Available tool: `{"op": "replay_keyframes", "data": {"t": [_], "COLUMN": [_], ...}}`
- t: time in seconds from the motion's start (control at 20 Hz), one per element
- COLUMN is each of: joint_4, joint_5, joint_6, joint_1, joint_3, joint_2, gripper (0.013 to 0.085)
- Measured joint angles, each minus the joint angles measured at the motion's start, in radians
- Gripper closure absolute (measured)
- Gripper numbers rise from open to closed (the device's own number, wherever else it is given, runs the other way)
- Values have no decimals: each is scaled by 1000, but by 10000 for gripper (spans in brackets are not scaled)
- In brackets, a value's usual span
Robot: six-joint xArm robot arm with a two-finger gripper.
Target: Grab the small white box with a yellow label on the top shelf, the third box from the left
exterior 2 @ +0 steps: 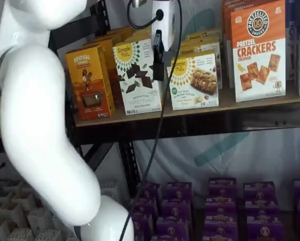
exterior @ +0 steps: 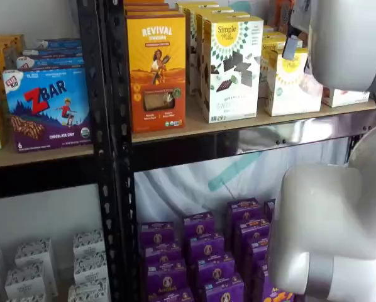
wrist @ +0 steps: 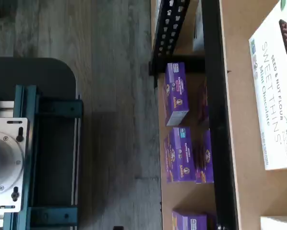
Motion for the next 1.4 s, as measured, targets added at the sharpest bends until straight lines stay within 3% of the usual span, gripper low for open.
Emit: {"op": "replay_keyframes", "data": {"t": [0.05,0.1,0.2,0.4,0.5,0.65,0.9,1.4], "joint_4": [-14,-130,-142,-119,-85,19,82,12], "joint_5": [2,21,24,22,17,-58,-115,-182], "joint_6": [3,37,47,59,61,50,40,27], "joint_1": [7,80,90,94,85,43,18,43], "joint_3": [-2,-21,-21,-17,-18,12,7,-83], "joint_2": [1,8,6,-2,-4,-25,-9,125], "gripper": [130,130,130,130,130,130,130,130]}}
